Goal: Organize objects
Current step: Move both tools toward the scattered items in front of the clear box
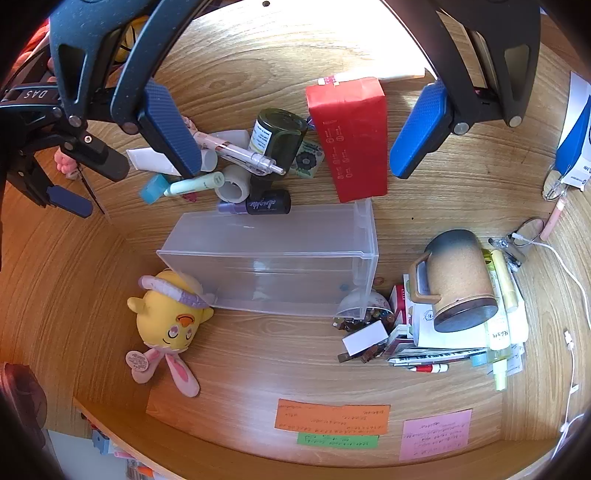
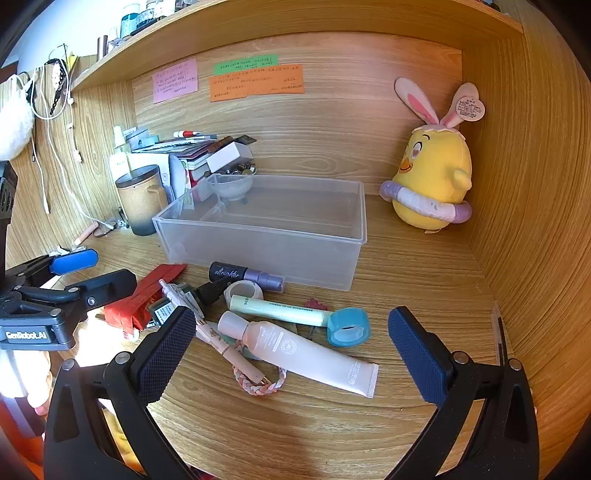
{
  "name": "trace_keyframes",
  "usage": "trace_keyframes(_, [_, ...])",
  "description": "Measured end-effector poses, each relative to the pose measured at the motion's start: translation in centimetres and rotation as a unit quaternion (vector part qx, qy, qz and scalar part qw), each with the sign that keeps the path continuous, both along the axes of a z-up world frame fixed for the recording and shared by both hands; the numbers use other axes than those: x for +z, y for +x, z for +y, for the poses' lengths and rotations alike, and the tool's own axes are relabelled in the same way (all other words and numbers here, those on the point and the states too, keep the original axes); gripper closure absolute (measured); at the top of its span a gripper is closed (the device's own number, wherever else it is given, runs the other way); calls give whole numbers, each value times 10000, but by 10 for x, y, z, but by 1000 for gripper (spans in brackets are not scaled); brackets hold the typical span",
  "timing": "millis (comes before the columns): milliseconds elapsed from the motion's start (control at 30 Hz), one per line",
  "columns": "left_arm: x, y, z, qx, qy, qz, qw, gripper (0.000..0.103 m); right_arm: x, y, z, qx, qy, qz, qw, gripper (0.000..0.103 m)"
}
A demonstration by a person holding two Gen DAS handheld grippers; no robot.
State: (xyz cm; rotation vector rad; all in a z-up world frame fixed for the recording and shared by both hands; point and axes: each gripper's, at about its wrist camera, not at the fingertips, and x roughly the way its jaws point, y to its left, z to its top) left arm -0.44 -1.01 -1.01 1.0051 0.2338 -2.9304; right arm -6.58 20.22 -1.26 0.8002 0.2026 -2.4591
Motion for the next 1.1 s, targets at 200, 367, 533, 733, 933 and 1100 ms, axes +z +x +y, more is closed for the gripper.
trace_keyframes(200, [0, 0, 0, -21, 10, -1, 10000, 0, 1, 0, 0, 7, -13, 2, 10000, 0])
trace_keyframes(367, [1, -1, 3, -38, -39, -6, 10000, 0, 3, 0, 2, 14, -65, 5, 10000, 0])
trace_keyframes(533, [1, -1, 4, -41, -44, -4, 10000, 0, 4, 0, 2, 4, -74, 2, 10000, 0])
trace_keyframes(733, [0, -1, 4, -51, -28, -32, 10000, 0, 3, 2, 2, 18, -68, -5, 10000, 0])
trace_keyframes(933, [-1, -2, 3, -59, -3, -62, 10000, 0, 2, 1, 1, 25, -60, -25, 10000, 0])
trace_keyframes(1100, [-4, -5, 2, -69, 36, -107, 9999, 0, -1, -3, 1, 46, -110, -130, 9998, 0])
